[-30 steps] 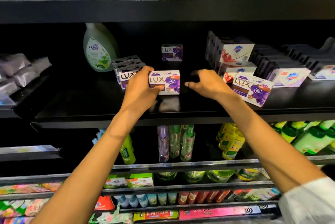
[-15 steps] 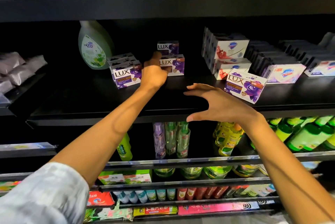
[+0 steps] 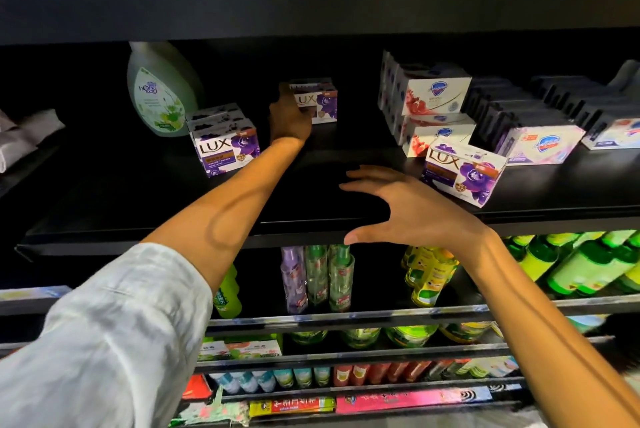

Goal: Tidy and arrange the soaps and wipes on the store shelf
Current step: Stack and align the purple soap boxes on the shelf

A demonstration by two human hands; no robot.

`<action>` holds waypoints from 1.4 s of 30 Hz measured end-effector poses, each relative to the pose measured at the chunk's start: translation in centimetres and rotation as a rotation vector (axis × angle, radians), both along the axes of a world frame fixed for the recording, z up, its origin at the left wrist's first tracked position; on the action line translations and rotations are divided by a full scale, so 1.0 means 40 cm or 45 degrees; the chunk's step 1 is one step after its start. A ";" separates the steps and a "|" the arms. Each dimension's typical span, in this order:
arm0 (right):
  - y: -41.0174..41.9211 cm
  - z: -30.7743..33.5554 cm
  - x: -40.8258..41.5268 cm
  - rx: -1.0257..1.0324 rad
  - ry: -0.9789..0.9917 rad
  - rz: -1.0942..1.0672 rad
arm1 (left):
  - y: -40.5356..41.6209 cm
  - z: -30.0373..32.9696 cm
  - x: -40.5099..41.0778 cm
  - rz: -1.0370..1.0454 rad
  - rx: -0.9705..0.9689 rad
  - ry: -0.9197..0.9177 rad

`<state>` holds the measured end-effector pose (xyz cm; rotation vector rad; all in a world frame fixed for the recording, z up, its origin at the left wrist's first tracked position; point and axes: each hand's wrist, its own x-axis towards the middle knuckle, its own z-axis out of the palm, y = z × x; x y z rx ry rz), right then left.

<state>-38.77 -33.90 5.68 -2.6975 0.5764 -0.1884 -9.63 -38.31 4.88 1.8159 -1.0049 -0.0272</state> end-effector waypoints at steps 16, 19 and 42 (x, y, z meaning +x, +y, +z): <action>0.006 0.007 0.000 -0.002 0.016 0.004 | -0.033 -0.004 0.034 0.097 0.104 -0.003; 0.012 0.011 -0.001 -0.003 0.021 0.000 | -0.013 -0.007 0.025 0.068 0.142 -0.010; -0.003 0.050 0.400 0.412 -0.408 -0.126 | 0.571 0.020 0.021 0.370 -0.143 0.010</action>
